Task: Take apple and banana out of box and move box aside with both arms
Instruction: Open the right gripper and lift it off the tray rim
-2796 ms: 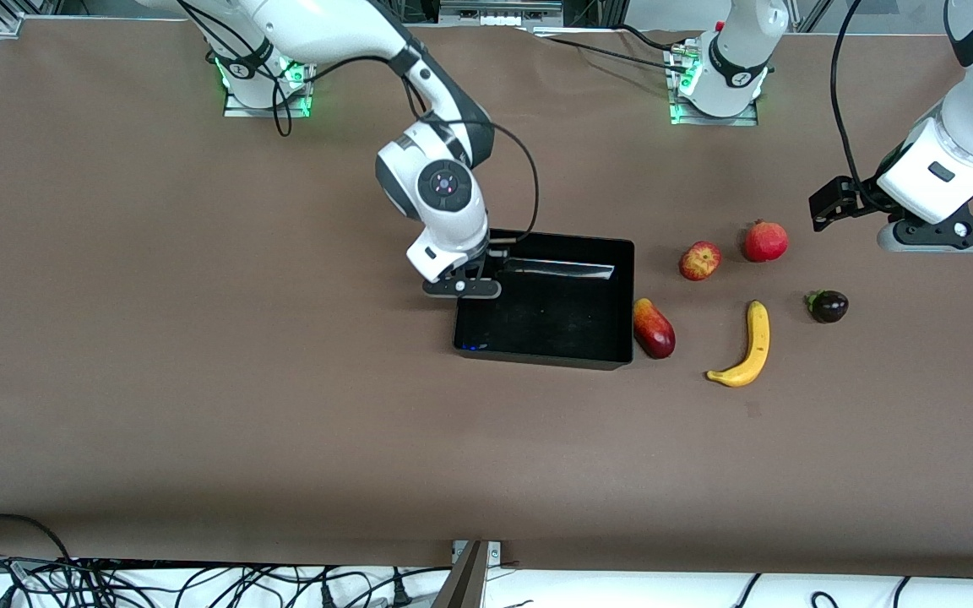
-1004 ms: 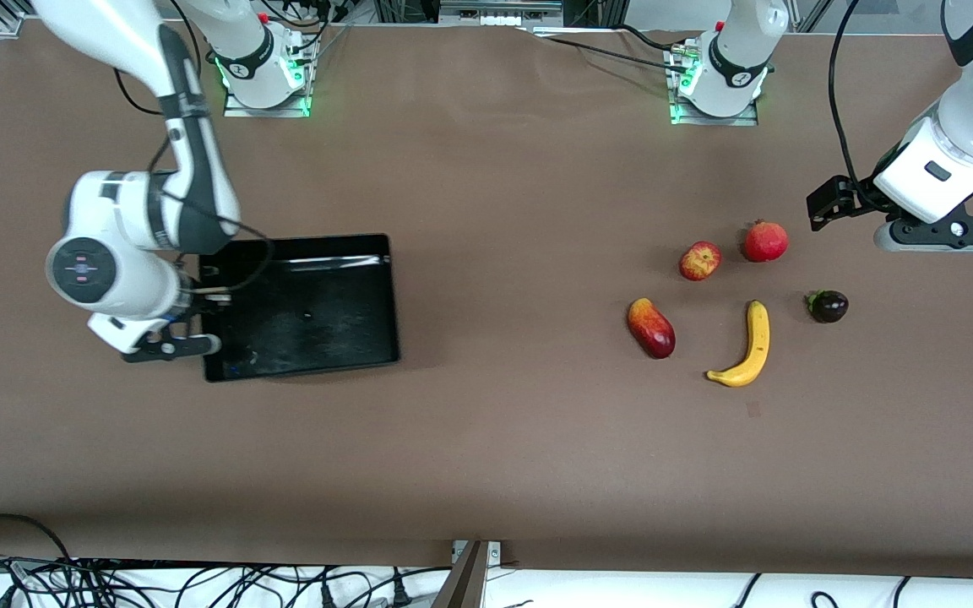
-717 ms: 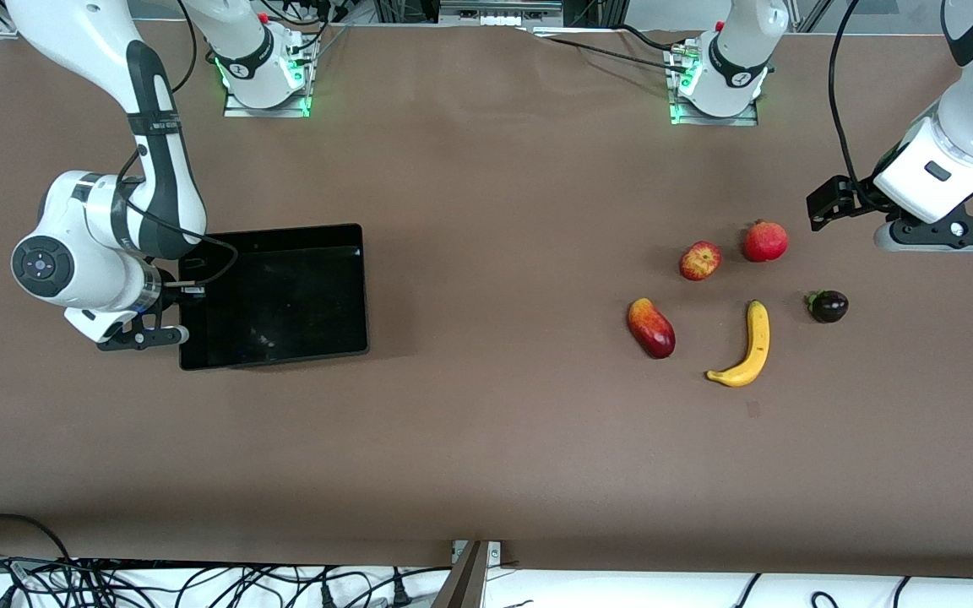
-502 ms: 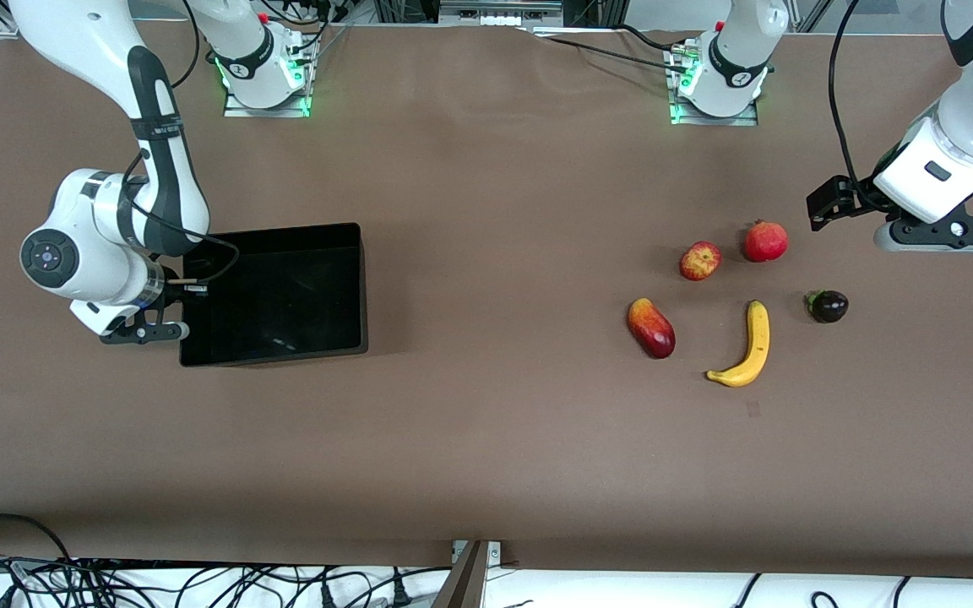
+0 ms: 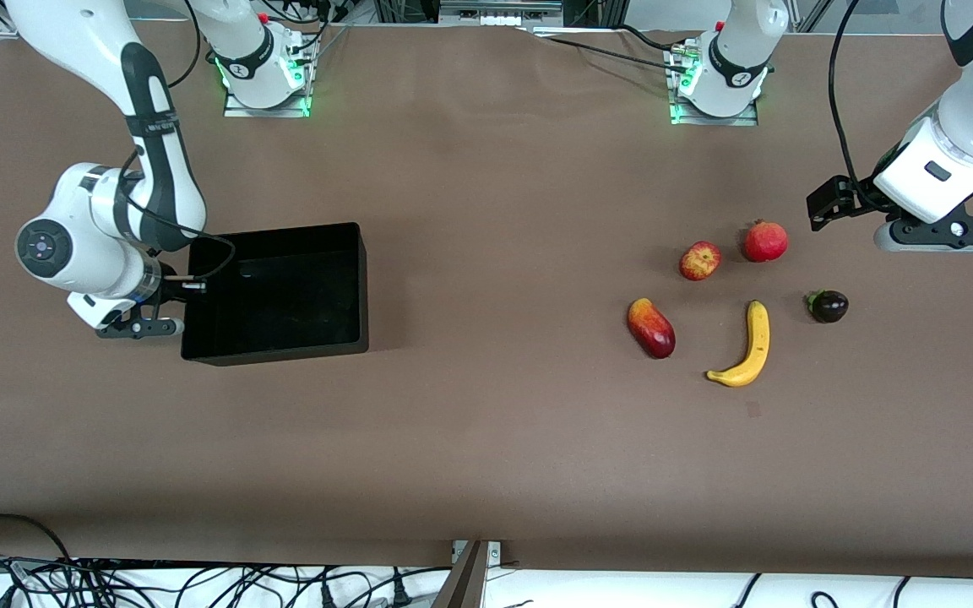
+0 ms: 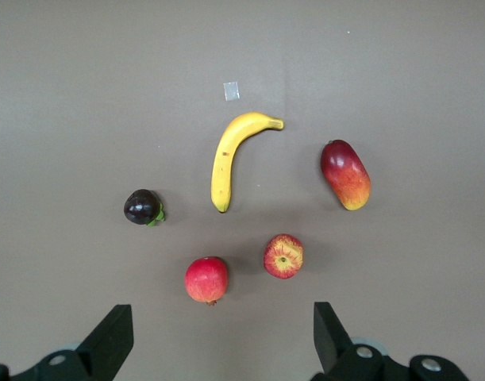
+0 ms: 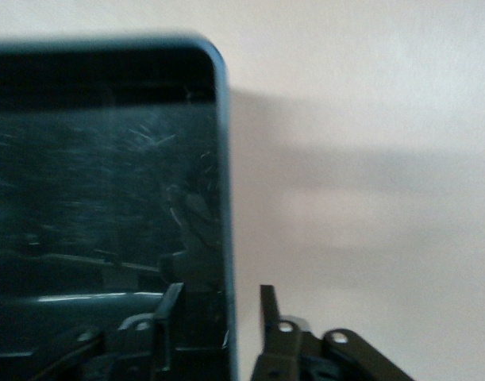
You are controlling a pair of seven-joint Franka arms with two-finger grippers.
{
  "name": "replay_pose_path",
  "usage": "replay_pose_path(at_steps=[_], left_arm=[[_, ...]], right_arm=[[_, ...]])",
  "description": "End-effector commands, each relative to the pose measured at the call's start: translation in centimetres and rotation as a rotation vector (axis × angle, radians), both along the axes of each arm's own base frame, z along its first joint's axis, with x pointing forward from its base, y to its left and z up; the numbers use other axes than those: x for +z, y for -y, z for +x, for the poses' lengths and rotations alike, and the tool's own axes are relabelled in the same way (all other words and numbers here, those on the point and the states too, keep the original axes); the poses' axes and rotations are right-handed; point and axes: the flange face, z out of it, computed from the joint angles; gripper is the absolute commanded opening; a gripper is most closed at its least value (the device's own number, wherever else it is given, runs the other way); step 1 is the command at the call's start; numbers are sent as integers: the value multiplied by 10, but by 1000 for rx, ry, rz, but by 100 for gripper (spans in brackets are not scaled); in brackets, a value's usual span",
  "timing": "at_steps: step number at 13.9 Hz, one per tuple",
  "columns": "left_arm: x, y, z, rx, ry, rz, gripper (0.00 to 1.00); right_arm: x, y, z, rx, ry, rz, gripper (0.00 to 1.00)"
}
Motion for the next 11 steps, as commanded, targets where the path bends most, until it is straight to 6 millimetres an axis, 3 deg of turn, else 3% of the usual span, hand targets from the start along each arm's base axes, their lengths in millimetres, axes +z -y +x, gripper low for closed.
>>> replay_pose_path(at_steps=[1,4,8,11], left_arm=[[3,2,-3,5,4,1,100],[2,2,-3,5,2,1,100],[2,2,-3,5,2,1,100],[2,9,-4,-10,2,1,100]], right_arm=[[85,-25,25,39,28,60,100],[167,-40,31,79,6,96,100],[252,-32,-3,113,39,131,100],[299,-19,-35,123,42,118,100]])
